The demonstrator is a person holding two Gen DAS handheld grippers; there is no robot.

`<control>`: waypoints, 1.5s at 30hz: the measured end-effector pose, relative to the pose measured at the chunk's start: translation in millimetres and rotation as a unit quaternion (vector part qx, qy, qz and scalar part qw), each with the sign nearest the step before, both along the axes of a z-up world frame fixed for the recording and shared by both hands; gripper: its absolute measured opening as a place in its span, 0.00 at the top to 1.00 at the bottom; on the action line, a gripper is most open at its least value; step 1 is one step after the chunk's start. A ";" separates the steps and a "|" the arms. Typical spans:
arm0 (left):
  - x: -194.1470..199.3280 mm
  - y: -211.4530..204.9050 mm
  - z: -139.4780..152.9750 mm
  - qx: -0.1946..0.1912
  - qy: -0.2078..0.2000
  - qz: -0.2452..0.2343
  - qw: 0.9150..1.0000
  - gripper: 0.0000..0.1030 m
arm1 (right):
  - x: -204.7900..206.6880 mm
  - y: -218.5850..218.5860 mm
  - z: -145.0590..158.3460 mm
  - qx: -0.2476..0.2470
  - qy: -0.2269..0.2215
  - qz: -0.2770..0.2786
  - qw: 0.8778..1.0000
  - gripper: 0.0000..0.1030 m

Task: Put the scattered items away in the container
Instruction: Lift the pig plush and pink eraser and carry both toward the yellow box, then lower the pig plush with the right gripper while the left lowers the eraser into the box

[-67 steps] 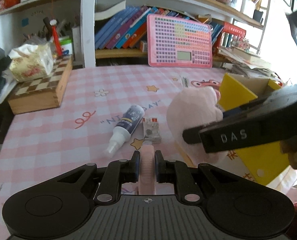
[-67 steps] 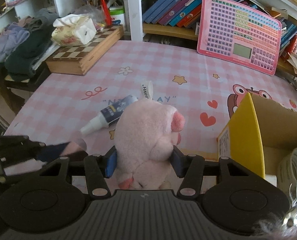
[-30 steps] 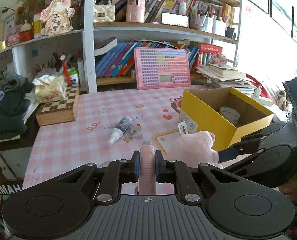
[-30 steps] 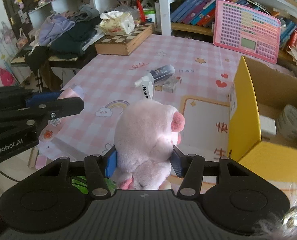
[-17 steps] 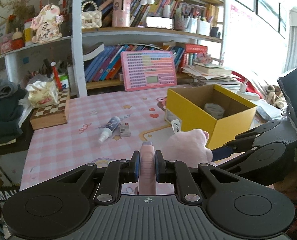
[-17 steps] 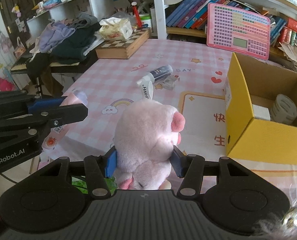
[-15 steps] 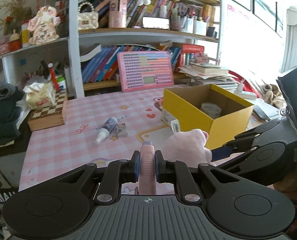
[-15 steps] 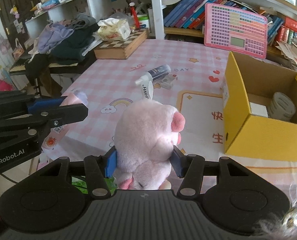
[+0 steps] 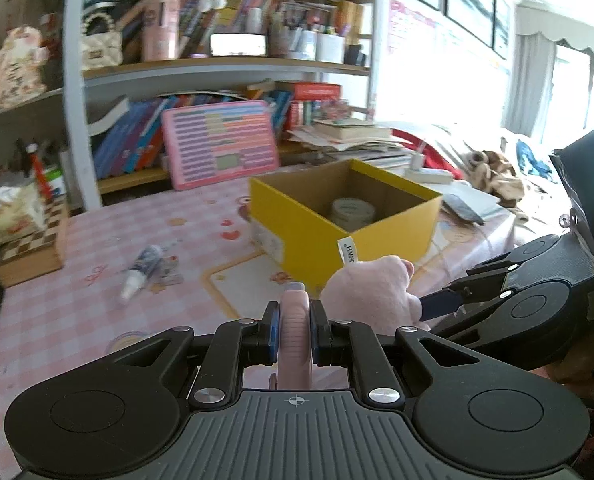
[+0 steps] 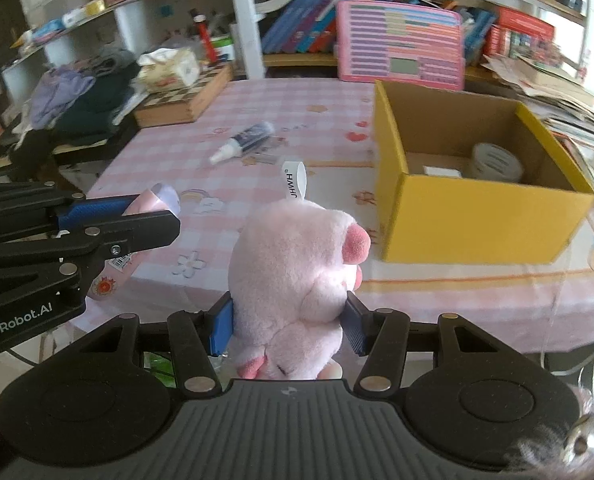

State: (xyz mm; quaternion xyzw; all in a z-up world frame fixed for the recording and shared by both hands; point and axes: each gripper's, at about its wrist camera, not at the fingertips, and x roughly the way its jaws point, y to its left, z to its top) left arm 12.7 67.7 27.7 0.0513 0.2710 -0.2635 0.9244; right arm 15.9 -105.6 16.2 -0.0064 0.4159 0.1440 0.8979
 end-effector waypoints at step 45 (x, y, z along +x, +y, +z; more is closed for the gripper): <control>132.7 -165.3 31.4 -0.004 -0.085 -0.090 0.992 0.87 | 103.0 -178.3 57.5 -0.037 -0.131 -0.101 0.986 0.49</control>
